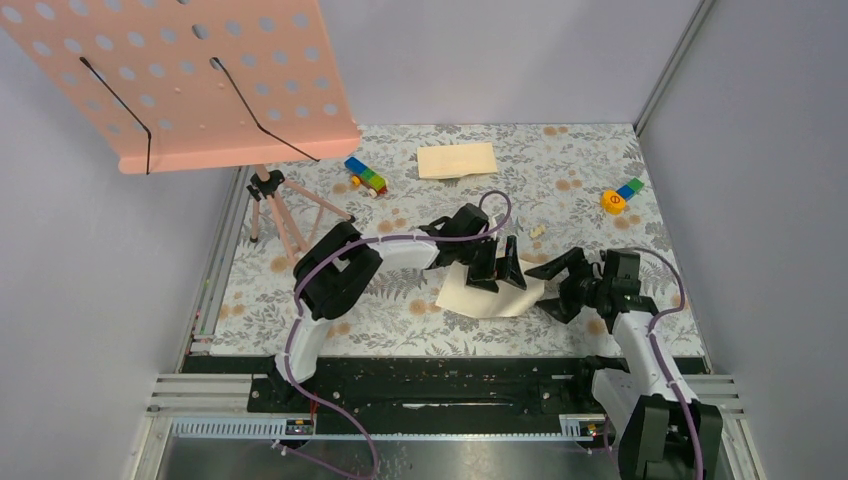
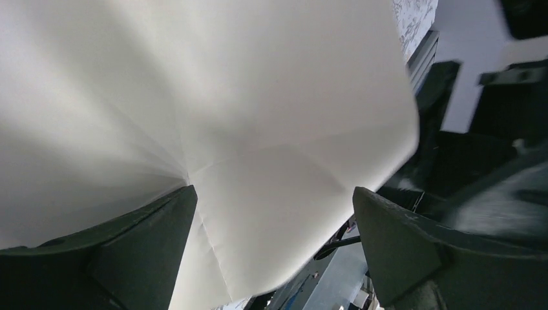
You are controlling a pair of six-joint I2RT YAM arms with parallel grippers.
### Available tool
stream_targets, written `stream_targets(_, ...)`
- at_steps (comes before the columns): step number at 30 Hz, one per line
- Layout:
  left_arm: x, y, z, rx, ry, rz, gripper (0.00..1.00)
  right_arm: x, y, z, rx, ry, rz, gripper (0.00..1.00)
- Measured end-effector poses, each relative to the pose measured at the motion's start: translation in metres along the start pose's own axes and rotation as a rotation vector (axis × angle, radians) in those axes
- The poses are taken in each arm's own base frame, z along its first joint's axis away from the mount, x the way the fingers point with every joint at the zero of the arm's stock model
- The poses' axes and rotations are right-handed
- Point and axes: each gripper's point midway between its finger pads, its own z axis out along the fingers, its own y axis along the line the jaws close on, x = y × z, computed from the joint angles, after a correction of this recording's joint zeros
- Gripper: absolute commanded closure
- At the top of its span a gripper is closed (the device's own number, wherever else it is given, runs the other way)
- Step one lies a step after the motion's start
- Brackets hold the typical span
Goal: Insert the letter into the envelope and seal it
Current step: Adjust the letter at the center of the board.
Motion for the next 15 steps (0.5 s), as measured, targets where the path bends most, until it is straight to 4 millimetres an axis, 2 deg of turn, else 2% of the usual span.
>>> stream_targets(3,0.005,-0.003,0.002,0.005,0.009,0.014,0.03,-0.01,0.021,-0.006,-0.056,-0.051,-0.082,0.07)
stream_targets(5,0.007,-0.004,0.003,0.008,0.016,0.021,0.03,-0.016,0.025,-0.008,-0.062,-0.078,-0.116,0.07)
stream_targets(15,0.009,-0.004,0.003,0.016,0.021,0.034,0.03,-0.024,0.012,0.004,-0.003,-0.047,-0.098,0.07)
